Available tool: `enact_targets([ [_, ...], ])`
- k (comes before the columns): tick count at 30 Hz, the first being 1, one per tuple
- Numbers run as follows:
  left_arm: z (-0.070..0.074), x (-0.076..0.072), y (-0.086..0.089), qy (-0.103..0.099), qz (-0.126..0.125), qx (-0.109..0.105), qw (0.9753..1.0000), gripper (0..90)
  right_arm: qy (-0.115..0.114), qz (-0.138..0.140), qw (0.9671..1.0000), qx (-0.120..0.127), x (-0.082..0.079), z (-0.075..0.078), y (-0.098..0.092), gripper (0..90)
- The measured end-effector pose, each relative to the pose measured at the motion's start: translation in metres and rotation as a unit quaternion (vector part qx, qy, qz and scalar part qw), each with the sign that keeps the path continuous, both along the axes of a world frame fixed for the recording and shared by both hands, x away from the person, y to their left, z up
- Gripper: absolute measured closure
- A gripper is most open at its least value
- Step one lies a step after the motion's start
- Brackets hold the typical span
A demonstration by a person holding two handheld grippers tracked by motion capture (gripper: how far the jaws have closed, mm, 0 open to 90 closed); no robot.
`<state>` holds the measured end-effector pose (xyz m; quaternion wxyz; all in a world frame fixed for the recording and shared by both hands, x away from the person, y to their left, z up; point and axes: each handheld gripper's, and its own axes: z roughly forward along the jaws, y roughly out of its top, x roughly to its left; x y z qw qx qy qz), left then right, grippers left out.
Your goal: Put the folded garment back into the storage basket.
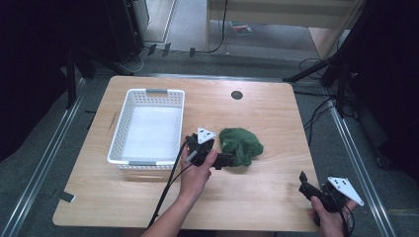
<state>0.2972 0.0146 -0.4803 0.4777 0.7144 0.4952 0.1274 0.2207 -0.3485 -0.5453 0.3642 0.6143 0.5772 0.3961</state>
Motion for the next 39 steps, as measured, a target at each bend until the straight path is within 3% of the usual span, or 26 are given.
enact_targets([
  [1, 0.0, 0.0, 0.0, 0.0, 0.0, 0.0, 1.0, 0.0, 0.0, 0.0, 1.0, 0.0, 0.0, 0.0, 0.0, 5.2],
  [2, -0.003, 0.002, -0.006, 0.012, -0.002, -0.001, 0.9999, 0.0, 0.001, 0.001, 1.0, -0.001, 0.0, 0.0, 0.0, 5.2],
  [8, -0.014, 0.006, -0.021, 0.022, -0.001, 0.002, 0.9997, 0.0, 0.002, 0.0, 1.0, -0.001, 0.0, 0.0, 0.0, 5.2],
  [12, -0.029, 0.013, -0.034, 0.04, 0.004, 0.003, 0.9992, 0.0, 0.003, -0.001, 1.0, 0.002, 0.0, 0.0, -0.001, 5.2],
  [20, -0.038, 0.022, -0.049, 0.057, 0.017, 0.011, 0.9982, 0.0, 0.002, -0.001, 1.0, 0.002, 0.0, 0.0, -0.001, 5.2],
  [22, -0.039, 0.022, -0.051, 0.058, 0.023, 0.02, 0.9979, 0.0, 0.002, -0.001, 1.0, 0.001, 0.0, 0.0, 0.0, 5.2],
  [23, -0.039, 0.023, -0.055, 0.054, 0.029, 0.036, 0.9974, 0.0, 0.002, -0.001, 1.0, 0.002, 0.0, 0.0, -0.001, 5.2],
  [35, -0.046, 0.031, -0.074, 0.064, 0.051, 0.088, 0.9928, 0.0, 0.002, 0.0, 1.0, 0.002, 0.0, 0.0, -0.001, 5.3],
  [36, -0.049, 0.031, -0.078, 0.063, 0.052, 0.103, 0.9913, 0.0, 0.002, -0.001, 1.0, 0.002, 0.0, 0.0, -0.001, 5.3],
  [39, -0.055, 0.033, -0.08, 0.073, 0.05, 0.119, 0.989, 0.0, 0.002, 0.0, 1.0, 0.002, 0.0, 0.0, -0.001, 5.3],
])
